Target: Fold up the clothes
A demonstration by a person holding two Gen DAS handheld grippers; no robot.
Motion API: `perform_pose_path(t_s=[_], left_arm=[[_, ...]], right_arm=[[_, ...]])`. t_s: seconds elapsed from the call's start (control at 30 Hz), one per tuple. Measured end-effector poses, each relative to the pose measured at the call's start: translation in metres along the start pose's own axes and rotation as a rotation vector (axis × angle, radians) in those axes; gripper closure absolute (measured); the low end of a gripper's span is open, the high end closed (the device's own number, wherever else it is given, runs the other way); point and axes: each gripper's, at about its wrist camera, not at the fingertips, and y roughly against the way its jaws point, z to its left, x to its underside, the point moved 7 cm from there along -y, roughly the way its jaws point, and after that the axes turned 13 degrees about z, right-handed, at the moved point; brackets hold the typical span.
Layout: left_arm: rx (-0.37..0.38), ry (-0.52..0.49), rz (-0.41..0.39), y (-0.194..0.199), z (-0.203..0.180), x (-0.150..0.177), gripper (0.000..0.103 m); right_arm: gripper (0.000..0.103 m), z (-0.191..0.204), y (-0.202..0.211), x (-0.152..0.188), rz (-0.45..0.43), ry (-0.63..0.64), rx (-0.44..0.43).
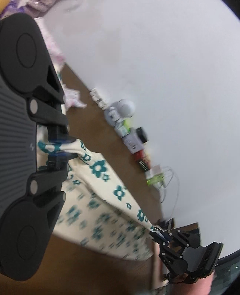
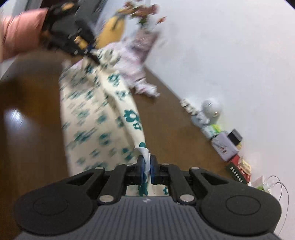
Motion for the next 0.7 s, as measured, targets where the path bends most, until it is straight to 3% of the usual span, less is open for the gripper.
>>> perform_pose_path(t_s=[0.2,0.27,0.3,0.33,0.37,0.43,0.53,0.63,0.7], left_arm=[[0.021,0.058,0.077,-0.014,-0.012,0.028,0.092],[0.041,0.074,0.088,-0.015,-0.011,0.030,0.087],[0.053,0.081,0.092,-0.014,-0.010,0.029,0.083],[0.062,0.084,0.085,-0.010,-0.009,0.028,0.071],[0.071,0.087,0.077,-0.006,-0.008,0.026,0.058],[0.081,0.080,0.065,0.000,-0.007,0.022,0.045],[0.063,0.005,0.094,-0.007,-0.012,0.012,0.043],[0.021,-0.131,0.187,-0.028,-0.027,0.011,0.043],[-0.002,-0.235,0.256,-0.041,-0.035,0.014,0.068]], right_arm=[[0.096,0.035,-0.023,0.023,0.080,-0.007,-0.026],[0.092,0.039,-0.025,0.025,0.096,-0.021,-0.041],[0.081,0.040,-0.024,0.026,0.093,-0.032,-0.046],[0.066,0.036,-0.019,0.023,0.066,-0.068,-0.067],[0.062,0.032,-0.013,0.020,0.035,-0.107,-0.090],[0.061,0.024,0.000,0.013,-0.026,-0.185,-0.136],[0.059,0.013,0.007,-0.004,-0.094,-0.258,-0.170],[0.055,0.021,-0.013,-0.027,-0.072,-0.224,-0.180],[0.054,0.027,-0.034,-0.036,-0.029,-0.205,-0.192]])
